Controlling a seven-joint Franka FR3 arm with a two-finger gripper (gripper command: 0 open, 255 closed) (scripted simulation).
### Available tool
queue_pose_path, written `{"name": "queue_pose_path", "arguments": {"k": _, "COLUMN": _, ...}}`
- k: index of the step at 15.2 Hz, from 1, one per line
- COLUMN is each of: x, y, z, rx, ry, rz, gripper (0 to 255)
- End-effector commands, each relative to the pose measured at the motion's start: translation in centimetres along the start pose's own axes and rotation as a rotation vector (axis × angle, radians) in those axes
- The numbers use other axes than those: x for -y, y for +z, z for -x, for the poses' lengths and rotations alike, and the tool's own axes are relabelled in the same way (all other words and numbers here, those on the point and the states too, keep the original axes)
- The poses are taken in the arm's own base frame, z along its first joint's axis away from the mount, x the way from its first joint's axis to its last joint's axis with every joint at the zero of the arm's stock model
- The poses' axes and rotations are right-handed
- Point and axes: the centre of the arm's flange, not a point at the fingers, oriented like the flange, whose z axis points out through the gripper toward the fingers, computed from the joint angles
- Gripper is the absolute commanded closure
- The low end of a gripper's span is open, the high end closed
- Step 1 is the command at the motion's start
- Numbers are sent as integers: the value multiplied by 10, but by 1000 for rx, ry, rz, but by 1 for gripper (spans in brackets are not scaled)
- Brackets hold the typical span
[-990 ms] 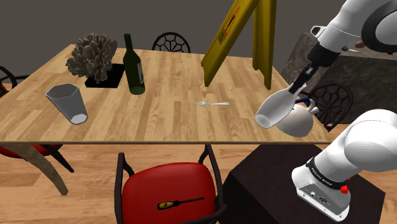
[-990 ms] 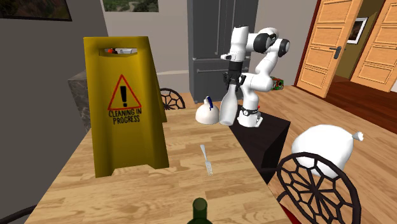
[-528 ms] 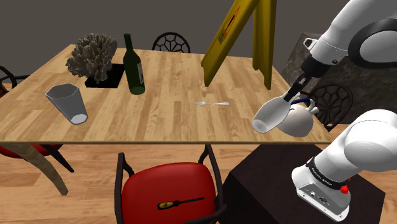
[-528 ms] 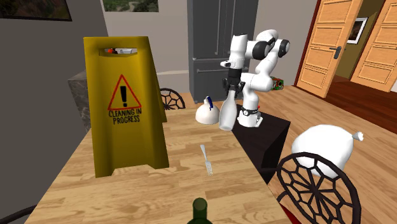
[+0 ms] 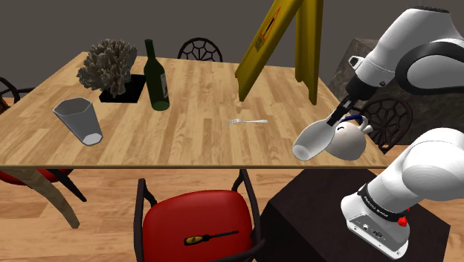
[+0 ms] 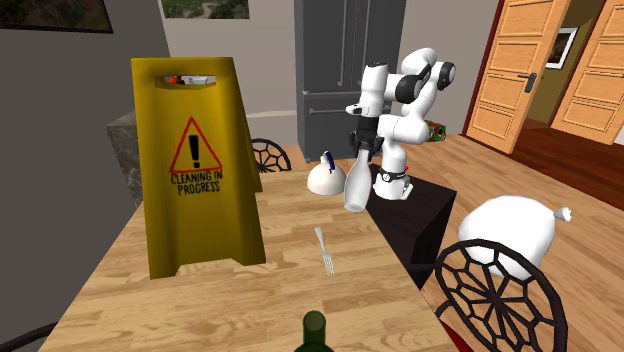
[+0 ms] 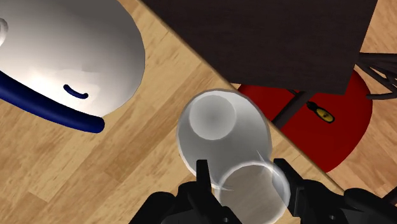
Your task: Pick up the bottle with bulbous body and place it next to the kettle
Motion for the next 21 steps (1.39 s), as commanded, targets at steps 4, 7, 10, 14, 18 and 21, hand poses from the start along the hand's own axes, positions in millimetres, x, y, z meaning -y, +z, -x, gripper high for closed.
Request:
{"name": "queue_pose_path", "arguments": {"k": 4, "x": 0, "y": 1, "z": 0, "rx": -1, "ry": 0, "rz": 0, "gripper": 255}}
{"name": "queue_pose_path", "arguments": {"k": 7, "x": 0, "y": 1, "z": 0, "rx": -1, "ry": 0, "rz": 0, "gripper": 0}}
{"name": "queue_pose_path", "arguments": {"k": 10, "x": 0, "y": 1, "z": 0, "rx": -1, "ry": 0, "rz": 0, "gripper": 0}}
{"name": "queue_pose_path", "arguments": {"k": 14, "x": 0, "y": -26, "z": 0, "rx": -1, "ry": 0, "rz": 0, "gripper": 0}}
{"name": "queue_pose_path", "arguments": {"k": 18, "x": 0, "y": -49, "z": 0, "rx": -1, "ry": 0, "rz": 0, "gripper": 0}}
{"name": "queue_pose_path", "arguments": {"k": 21, "x": 0, "y": -49, "z": 0, "rx": -1, "ry": 0, "rz": 0, "gripper": 0}}
